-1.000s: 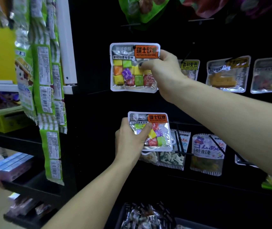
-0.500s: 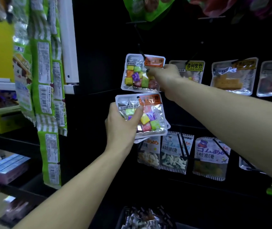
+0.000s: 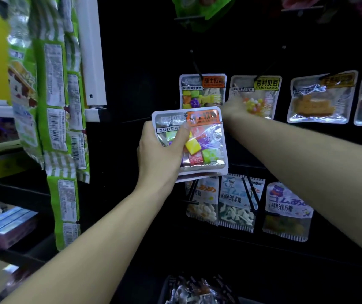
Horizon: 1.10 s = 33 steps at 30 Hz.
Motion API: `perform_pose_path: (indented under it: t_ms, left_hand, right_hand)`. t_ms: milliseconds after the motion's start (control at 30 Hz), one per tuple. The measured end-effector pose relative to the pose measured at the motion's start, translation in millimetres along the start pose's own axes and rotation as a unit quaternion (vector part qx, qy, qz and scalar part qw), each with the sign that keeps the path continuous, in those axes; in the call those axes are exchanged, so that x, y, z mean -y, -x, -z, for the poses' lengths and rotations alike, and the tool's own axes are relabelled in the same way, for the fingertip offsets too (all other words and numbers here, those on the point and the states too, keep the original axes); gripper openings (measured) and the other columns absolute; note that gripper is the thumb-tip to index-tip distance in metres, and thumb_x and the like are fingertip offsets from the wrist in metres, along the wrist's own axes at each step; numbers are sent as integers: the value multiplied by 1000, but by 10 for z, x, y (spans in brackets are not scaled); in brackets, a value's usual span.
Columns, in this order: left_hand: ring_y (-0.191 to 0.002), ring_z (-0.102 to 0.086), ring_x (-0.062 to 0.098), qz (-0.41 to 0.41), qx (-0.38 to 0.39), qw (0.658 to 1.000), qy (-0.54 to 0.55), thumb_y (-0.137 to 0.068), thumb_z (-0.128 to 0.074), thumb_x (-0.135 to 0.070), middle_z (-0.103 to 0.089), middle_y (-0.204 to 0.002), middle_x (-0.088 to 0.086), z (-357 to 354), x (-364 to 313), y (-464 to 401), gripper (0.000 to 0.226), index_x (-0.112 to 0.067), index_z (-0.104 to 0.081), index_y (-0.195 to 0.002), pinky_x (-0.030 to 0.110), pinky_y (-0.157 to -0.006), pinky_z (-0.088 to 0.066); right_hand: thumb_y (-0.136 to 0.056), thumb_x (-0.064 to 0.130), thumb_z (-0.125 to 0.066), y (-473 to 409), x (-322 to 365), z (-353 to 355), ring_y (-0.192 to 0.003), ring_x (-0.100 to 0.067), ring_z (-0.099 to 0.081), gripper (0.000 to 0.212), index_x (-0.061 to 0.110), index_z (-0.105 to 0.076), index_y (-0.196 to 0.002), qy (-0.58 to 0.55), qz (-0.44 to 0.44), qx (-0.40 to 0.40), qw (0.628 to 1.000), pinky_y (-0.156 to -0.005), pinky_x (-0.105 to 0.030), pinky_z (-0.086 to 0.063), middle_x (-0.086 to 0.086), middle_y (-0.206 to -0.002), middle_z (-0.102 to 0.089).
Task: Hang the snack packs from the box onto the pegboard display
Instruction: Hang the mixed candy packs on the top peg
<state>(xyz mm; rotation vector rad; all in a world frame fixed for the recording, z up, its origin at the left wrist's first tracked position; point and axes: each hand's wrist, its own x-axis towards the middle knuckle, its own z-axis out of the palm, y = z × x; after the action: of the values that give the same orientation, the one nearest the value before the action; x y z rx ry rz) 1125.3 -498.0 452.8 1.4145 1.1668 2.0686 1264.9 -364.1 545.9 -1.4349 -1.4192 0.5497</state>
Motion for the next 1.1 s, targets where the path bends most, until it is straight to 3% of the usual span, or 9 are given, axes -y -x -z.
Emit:
perform_pose_path:
  t_ms: [100, 200, 333, 433, 567, 700, 833, 967, 1100]
  left_hand:
    - [-94, -74, 10, 11, -10, 1000, -6, -93, -75, -40, -73, -104, -8, 35, -46, -36, 25, -25, -63, -109, 40, -84, -63]
    - [-92, -74, 13, 46, -31, 998, -8, -93, -74, -42, -73, -105, -3, 68, -85, -64, 27, -23, -63, -109, 39, -83, -63]
    - [-90, -75, 16, 90, -36, 995, -8, -90, -74, -46, -75, -103, -2, 63, -170, -49, 30, -24, -66, -108, 45, -87, -63]
    - [-88, -77, 18, 103, -14, 995, -9, -84, -74, -53, -77, -100, -1, 62, -294, 4, 37, -24, -69, -107, 48, -88, -63]
    - [-88, -78, 20, 140, 33, 990, 7, -89, -72, -57, -78, -99, 3, 96, -434, 34, 37, -23, -68, -104, 44, -85, -64]
    - [-91, -78, 27, 185, 59, 981, 14, -91, -69, -31, -76, -106, 14, 170, -566, 22, 19, -19, -59, -100, 49, -88, -63]
    - [-96, -76, 28, 156, 58, 986, -17, -89, -70, -26, -75, -102, 10, 203, -652, 27, 16, -16, -57, -91, 50, -89, -62]
    - [-84, -67, 18, 94, 53, 991, -79, -93, -71, -31, -66, -88, -7, 205, -641, 72, 24, -20, -51, -85, 42, -74, -56]
    - [-83, -73, 16, 57, 53, 994, -75, -95, -72, -34, -72, -86, -7, 237, -660, 88, 23, -20, -54, -98, 34, -74, -59]
  right_hand:
    - [-89, 49, -70, 304, -171, 79, -115, -32, -65, 81, 4, -37, -148, -42, 4, 14, 999, -95, -46, -58, -12, -134, -63]
    - [-98, 58, -52, 757, -228, 257, -90, -25, -76, 57, 8, -55, -126, -176, -36, 153, 972, -67, -33, -59, -13, -110, -75]
    - [-98, 50, -61, 1243, -153, 484, -77, -13, -74, 35, 16, -61, -108, -141, 50, 253, 956, -71, -32, -54, -2, -92, -76]
    - [-87, 36, -82, 1315, -102, 493, -86, -24, -77, 45, 11, -54, -111, -111, 73, 206, 969, -78, -46, -62, -15, -105, -73]
    - [-90, 23, -78, 1311, -43, 540, -72, -38, -65, 29, 9, -53, -94, -87, 89, 186, 975, -74, -42, -57, -21, -85, -60]
    - [-99, 11, -65, 1327, 20, 611, -76, -25, -67, 13, 3, -58, -93, -139, 41, 201, 969, -64, -30, -57, -16, -88, -67]
    - [-100, 6, -61, 1325, 77, 634, -73, -27, -62, 7, 2, -56, -98, -121, 19, 173, 977, -66, -38, -54, -20, -87, -61]
    - [-100, 10, -59, 1327, 164, 659, -67, -22, -41, 28, 19, -45, -77, -40, 89, 119, 988, -68, -37, -37, -10, -73, -41]
    - [-95, 14, -68, 1332, 224, 725, -84, -28, -60, 20, -4, -64, -103, -148, 63, 171, 972, -74, -38, -43, -25, -98, -72]
